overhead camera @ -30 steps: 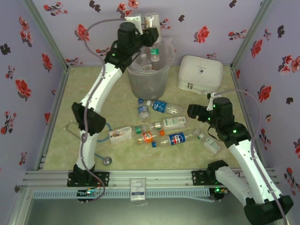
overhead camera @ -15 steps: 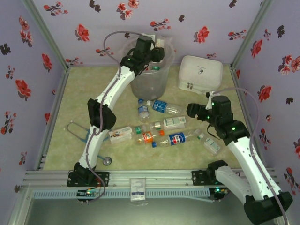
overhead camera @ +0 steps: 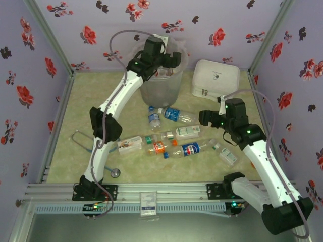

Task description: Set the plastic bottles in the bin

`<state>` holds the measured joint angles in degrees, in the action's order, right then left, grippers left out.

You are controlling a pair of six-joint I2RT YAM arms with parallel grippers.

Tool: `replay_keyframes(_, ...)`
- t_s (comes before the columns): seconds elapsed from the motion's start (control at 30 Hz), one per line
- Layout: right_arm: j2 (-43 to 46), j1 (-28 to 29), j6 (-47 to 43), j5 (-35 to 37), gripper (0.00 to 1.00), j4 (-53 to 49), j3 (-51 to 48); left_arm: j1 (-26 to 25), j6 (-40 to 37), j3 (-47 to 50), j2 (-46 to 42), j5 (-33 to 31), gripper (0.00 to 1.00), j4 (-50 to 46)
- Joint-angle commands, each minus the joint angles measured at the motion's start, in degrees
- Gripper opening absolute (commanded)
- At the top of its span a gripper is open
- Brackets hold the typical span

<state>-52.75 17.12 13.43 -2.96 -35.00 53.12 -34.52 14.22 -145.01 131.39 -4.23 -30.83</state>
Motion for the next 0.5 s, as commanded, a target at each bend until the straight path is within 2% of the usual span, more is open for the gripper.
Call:
replay_keyframes(0.0,-0.5,-0.3,-5.1,-0.8,0.99,-0.9,1.8,-0.5,-3.8,2.0,-7.4,-1.8,1.0,-0.2)
replay_keyframes(0.23,-2.5,-0.2,-10.3,-2.9,0.99,-4.0,4.5,-0.1,-6.6,13.1,-15.3,-7.4,0.96,0.9)
replay_keyframes(0.37,-2.6,0.2,-9.5,-3.8,0.99,-4.1,4.7,1.4,-5.1,13.2,-14.9,-7.9,0.85,-1.3)
replay_keyframes(0.47,-2.7,0.4,-9.4,-3.8,0.99,-4.8,5.1,2.3,-3.9,14.1,-15.1,-8.2,0.8,-2.4)
